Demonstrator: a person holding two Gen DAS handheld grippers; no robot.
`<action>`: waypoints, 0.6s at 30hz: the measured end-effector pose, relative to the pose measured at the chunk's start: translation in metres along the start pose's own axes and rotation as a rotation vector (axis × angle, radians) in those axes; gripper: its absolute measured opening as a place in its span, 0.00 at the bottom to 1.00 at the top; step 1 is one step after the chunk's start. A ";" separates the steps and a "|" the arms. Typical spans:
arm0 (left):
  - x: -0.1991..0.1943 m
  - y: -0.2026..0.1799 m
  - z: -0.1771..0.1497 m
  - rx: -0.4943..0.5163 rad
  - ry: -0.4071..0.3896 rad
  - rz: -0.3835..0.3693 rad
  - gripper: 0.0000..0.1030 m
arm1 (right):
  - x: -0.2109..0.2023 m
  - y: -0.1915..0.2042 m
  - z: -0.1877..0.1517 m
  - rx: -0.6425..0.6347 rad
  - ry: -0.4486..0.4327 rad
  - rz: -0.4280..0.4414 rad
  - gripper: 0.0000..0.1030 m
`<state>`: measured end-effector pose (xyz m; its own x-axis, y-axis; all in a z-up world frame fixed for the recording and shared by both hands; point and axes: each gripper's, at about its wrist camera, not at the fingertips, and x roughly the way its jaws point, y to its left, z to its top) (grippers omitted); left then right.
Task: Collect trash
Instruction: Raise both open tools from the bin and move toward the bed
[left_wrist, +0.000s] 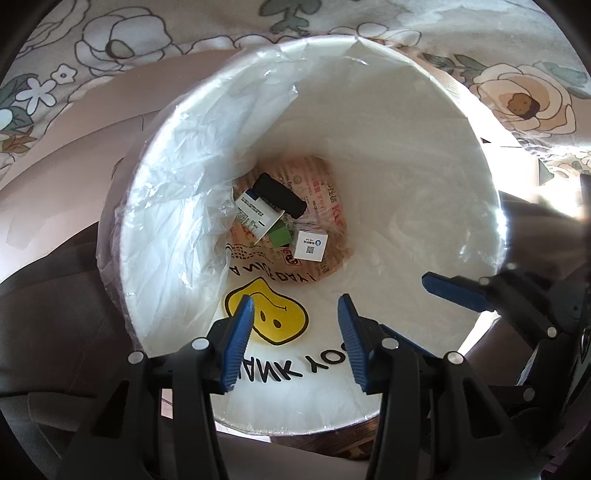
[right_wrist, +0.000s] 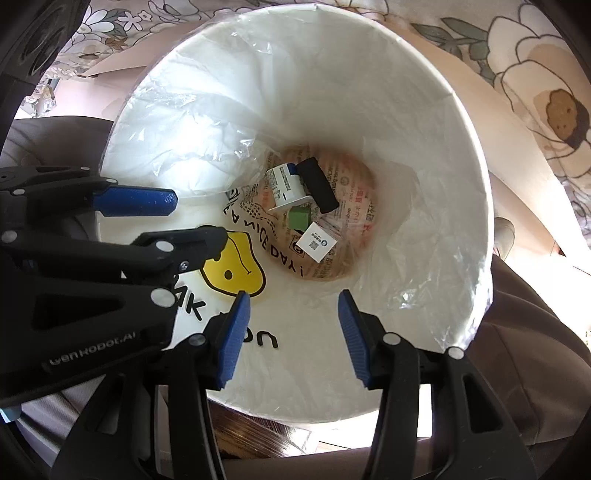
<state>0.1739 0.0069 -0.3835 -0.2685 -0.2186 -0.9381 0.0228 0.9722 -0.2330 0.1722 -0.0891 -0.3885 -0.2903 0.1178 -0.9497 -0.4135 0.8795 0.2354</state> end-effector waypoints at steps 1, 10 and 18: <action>-0.004 -0.002 -0.003 0.010 -0.010 0.008 0.48 | -0.003 0.000 -0.003 0.001 0.003 0.009 0.49; -0.071 -0.014 -0.044 0.110 -0.164 0.067 0.52 | -0.045 0.001 -0.031 0.007 -0.059 0.016 0.58; -0.136 -0.002 -0.078 0.106 -0.320 0.071 0.64 | -0.100 -0.007 -0.063 0.018 -0.156 0.029 0.61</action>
<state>0.1354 0.0417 -0.2355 0.0525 -0.1827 -0.9818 0.1346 0.9755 -0.1743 0.1496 -0.1364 -0.2817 -0.1638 0.2116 -0.9635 -0.3914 0.8826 0.2604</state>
